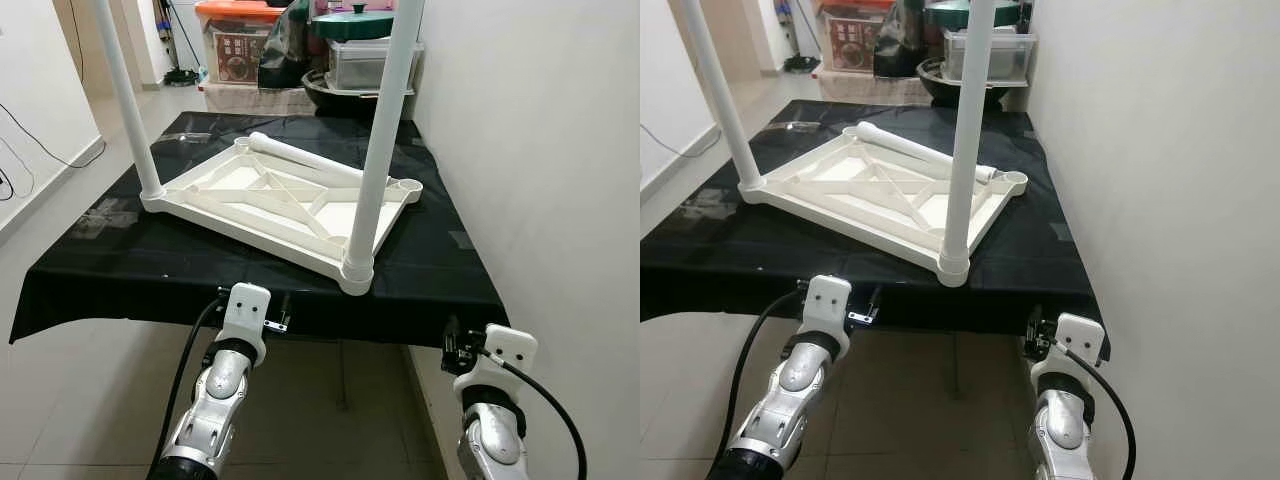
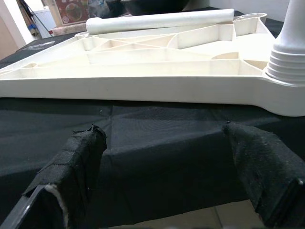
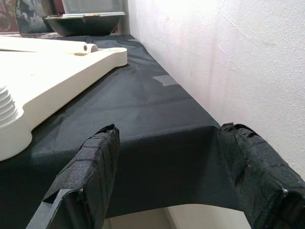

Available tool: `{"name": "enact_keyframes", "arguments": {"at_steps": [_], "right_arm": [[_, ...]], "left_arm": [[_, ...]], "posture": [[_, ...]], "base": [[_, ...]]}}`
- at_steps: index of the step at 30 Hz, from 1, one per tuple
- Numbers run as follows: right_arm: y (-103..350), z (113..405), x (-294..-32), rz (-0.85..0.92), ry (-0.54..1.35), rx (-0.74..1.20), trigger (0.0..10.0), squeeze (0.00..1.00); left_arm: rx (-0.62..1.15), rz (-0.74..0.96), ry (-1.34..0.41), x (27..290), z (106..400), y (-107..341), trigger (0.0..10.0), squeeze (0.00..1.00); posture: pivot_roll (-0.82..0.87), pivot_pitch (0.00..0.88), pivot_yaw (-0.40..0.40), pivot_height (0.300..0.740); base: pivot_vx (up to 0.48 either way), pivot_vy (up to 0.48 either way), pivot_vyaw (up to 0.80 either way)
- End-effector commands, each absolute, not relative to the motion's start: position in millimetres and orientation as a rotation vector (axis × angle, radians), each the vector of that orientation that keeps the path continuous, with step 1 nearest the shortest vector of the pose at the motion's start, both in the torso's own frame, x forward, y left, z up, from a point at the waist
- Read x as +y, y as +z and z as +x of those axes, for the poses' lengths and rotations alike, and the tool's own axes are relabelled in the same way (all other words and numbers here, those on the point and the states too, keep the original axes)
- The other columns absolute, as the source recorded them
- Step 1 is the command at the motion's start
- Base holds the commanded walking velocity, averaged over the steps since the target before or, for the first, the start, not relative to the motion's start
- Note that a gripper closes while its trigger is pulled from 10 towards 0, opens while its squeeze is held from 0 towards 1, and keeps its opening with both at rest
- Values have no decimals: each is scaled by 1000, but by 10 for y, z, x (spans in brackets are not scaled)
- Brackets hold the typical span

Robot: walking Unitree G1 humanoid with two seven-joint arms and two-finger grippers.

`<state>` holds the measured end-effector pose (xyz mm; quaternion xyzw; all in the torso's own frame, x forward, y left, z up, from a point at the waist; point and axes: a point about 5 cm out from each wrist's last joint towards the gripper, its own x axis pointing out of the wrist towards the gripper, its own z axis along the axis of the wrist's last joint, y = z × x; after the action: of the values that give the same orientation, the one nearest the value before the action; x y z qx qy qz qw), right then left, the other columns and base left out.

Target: Building children table

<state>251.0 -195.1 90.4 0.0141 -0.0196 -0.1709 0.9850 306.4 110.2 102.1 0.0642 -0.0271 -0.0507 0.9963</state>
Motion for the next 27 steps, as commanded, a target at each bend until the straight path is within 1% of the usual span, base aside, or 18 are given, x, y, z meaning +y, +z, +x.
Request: {"name": "enact_keyframes", "arguments": {"at_steps": [1, 11, 13, 16, 27], "right_arm": [[920, 2500, -1940, 27, -347, -48, 10000, 0], [911, 2506, -1920, 23, -333, -39, 10000, 0], [910, 2507, -1918, 22, -331, -38, 10000, 0], [909, 2507, -1916, 22, -330, -37, 10000, 0], [905, 2510, -1912, 24, -330, -34, 10000, 0]], "left_arm": [[-43, 133, -90, 1117, 3039, 999, 10000, 0], [-46, 135, -98, 1104, 3032, 999, 10000, 0], [-47, 138, -100, 1101, 3029, 1001, 10000, 0], [-47, 138, -101, 1099, 3028, 1001, 10000, 0], [-59, 141, -122, 1070, 3027, 1014, 10000, 0]], "posture": [[109, 0, -54, 740], [110, 0, -53, 740], [110, 0, -53, 740], [110, 0, -53, 740], [111, 0, -53, 740]], "base": [[0, 0, 0], [0, 0, 0], [240, 0, 0], [0, 0, 0], [257, 0, 0]]}}
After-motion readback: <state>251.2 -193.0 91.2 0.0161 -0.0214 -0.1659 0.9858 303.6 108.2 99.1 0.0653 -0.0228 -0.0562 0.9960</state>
